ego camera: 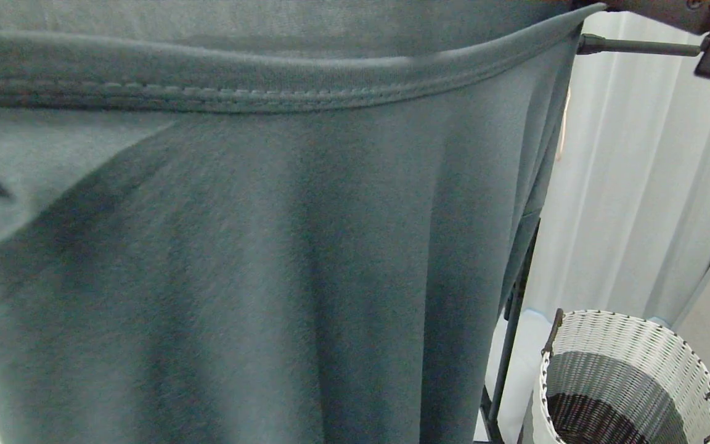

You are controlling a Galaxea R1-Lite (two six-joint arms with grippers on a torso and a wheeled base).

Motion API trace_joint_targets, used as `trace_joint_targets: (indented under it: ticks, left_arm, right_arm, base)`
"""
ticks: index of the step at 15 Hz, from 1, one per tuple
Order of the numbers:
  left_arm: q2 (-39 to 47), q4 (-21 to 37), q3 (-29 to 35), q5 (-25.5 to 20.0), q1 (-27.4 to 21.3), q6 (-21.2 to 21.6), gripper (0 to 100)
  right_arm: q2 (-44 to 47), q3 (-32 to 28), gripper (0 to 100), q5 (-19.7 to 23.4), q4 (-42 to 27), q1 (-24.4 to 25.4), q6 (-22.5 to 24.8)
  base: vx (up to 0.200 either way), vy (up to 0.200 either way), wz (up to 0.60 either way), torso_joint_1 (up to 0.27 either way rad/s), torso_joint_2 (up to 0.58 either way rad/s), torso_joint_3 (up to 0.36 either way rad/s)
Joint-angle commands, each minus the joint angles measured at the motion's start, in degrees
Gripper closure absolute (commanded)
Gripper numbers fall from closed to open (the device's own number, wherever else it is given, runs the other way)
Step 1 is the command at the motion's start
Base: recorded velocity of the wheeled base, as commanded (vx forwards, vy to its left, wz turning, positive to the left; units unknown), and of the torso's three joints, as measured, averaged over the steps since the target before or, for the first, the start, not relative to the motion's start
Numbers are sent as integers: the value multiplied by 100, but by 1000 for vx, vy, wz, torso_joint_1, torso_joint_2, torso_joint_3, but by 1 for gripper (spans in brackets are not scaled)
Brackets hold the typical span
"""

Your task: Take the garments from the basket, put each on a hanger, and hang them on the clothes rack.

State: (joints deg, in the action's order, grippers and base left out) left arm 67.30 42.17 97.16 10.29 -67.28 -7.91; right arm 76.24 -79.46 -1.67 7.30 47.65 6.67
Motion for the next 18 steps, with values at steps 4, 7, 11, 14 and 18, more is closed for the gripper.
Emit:
trace_joint_targets:
  ticks: [4, 7, 11, 14, 18]
  left_arm:
    - [837, -1114, 22, -36, 1885, 1758, 100]
    - [1092, -1826, -66, -9, 1991, 1899, 100]
    - [1048, -1852, -285, -1, 2061, 1890, 100]
    - [1057, -1861, -268, -1, 2272, 1907, 100]
    - [1057, -1861, -268, 17, 2281, 1934, 100]
  right_arm:
    - [-215, -993, 100, 18, -976, -432, 1]
    - [-320, -984, 100, -9, -1240, -432, -8]
    - [-505, -624, 100, -26, -1293, -424, 80]
    - [-505, -624, 100, -26, -1293, -424, 80]
    - [-505, -500, 100, -18, -1302, -406, 80]
  base:
    - [0, 0, 0, 0, 0, 0]
    - [0, 0, 0, 0, 0, 0]
    - [0, 0, 0, 0, 0, 0]
    - [0, 0, 0, 0, 0, 0]
    - [0, 0, 0, 0, 0, 0]
